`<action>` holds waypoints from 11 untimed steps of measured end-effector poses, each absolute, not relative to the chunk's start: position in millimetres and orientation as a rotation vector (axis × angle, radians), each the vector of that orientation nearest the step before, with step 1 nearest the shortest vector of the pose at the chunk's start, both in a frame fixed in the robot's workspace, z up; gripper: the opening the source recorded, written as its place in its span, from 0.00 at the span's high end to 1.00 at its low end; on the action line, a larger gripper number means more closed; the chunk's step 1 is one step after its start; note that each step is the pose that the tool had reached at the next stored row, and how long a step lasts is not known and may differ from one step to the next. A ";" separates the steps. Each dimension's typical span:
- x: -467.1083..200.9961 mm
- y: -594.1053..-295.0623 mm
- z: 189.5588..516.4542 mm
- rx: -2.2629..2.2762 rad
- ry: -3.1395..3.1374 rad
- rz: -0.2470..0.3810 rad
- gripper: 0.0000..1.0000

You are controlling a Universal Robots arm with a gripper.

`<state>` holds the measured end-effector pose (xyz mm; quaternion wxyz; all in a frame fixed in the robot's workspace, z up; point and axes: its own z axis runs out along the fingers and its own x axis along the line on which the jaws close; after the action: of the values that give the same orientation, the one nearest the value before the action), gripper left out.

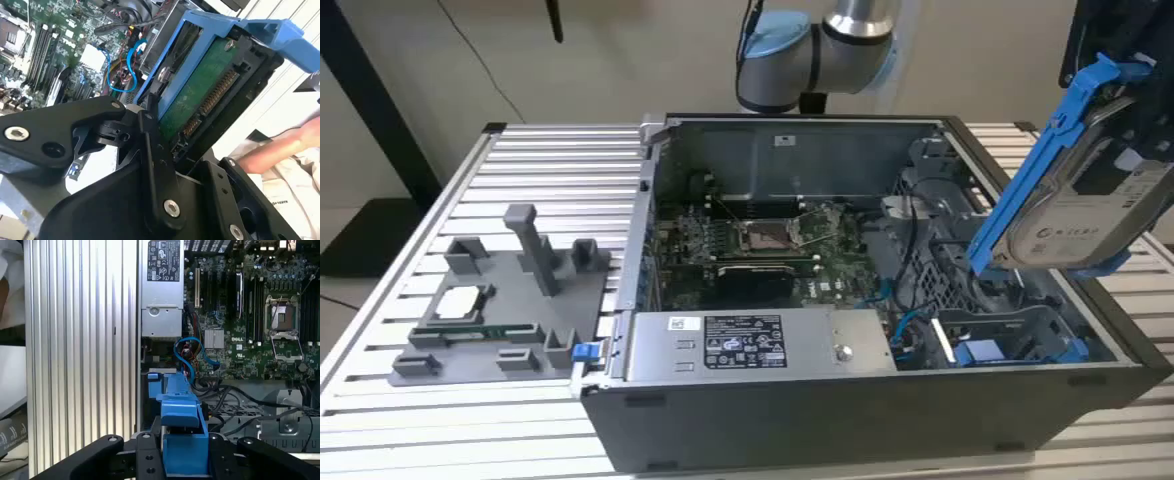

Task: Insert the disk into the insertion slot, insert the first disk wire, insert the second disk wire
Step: 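Insert the disk into the insertion slot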

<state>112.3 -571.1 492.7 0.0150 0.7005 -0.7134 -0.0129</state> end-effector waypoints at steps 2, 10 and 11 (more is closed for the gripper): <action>112.3 -571.1 492.7 2.180 -2.220 -0.040 1.00; 112.3 -571.2 491.7 2.180 -2.220 -0.040 1.00; 112.3 -571.4 491.2 2.180 -2.220 -0.040 1.00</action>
<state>112.3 -571.4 491.2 0.0150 0.7005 -0.7134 -0.0128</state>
